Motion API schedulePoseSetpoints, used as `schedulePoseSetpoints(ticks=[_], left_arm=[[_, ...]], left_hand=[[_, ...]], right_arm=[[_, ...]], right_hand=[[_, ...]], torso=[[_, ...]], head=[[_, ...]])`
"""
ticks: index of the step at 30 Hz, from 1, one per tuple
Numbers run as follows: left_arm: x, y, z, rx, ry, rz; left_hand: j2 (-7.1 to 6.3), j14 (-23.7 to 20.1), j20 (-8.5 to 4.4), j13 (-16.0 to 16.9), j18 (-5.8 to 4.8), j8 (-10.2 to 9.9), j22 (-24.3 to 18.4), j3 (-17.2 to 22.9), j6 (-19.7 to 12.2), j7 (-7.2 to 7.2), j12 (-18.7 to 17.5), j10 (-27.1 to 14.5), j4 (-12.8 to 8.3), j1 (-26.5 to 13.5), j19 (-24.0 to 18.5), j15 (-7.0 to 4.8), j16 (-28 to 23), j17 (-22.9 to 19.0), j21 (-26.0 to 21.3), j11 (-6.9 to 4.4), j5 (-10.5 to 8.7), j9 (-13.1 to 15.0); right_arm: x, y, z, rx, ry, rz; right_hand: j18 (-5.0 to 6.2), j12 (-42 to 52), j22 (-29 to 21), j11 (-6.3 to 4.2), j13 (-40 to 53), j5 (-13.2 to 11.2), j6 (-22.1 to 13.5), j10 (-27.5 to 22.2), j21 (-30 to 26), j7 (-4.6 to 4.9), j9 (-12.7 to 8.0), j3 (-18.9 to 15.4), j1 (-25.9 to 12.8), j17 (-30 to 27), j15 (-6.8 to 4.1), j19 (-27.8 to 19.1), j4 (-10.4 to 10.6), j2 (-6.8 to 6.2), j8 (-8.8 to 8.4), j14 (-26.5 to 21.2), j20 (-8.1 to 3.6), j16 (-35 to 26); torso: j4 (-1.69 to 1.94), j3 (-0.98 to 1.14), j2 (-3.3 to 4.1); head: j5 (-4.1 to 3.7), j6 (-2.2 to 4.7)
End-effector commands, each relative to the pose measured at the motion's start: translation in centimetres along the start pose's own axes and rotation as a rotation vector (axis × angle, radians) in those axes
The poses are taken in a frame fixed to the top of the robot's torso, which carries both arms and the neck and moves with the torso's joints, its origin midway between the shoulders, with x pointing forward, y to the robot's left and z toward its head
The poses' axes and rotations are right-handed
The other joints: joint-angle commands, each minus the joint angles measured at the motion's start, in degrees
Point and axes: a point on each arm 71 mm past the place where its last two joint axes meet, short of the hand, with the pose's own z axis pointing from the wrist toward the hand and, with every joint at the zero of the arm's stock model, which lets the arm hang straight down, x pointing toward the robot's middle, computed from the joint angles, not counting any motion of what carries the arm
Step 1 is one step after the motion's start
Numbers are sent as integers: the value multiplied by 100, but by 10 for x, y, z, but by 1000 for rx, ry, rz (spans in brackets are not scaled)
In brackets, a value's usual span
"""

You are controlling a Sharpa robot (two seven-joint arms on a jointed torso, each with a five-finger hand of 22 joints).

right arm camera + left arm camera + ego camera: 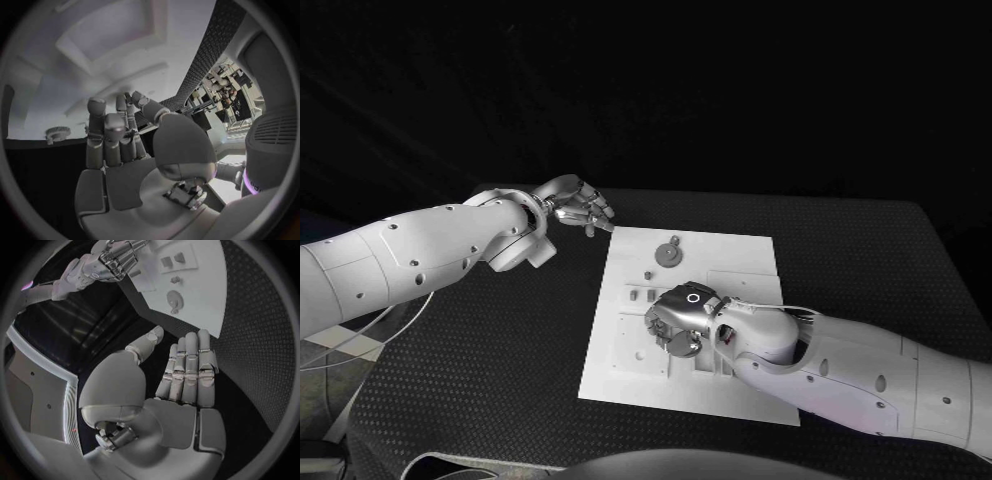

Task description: Assemble the parts on the task board

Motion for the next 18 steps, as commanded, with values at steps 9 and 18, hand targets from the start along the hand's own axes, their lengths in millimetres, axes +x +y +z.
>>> schedulePoseSetpoints(ticks=[9,18], left_arm=[[0,-1,0,2,3,-6],[-1,0,-1,2,2,-6]], left_hand=[[38,-36,-13,8,48,16,-8,-32,-15,5,18,-33,-16,27,-26,0,11,-7,-8,4,23,10],[36,-37,-13,8,48,16,-9,-33,-16,5,17,-34,-16,27,-27,0,11,-8,-8,4,22,10]], right_arm=[[7,-8,-3,18,1,28],[5,-9,-6,16,-32,38]], right_hand=[[373,-219,105,143,-45,37,-566,-234,-12,260,-142,-26,-231,-97,91,-11,95,-444,-374,-67,-45,36],[373,-341,94,246,-98,36,-842,-491,-62,391,-246,24,-377,-154,191,14,251,-825,-535,-82,-61,58]], torso=[[0,0,-2],[0,1,0]], head=[[-8,4],[-23,11]])
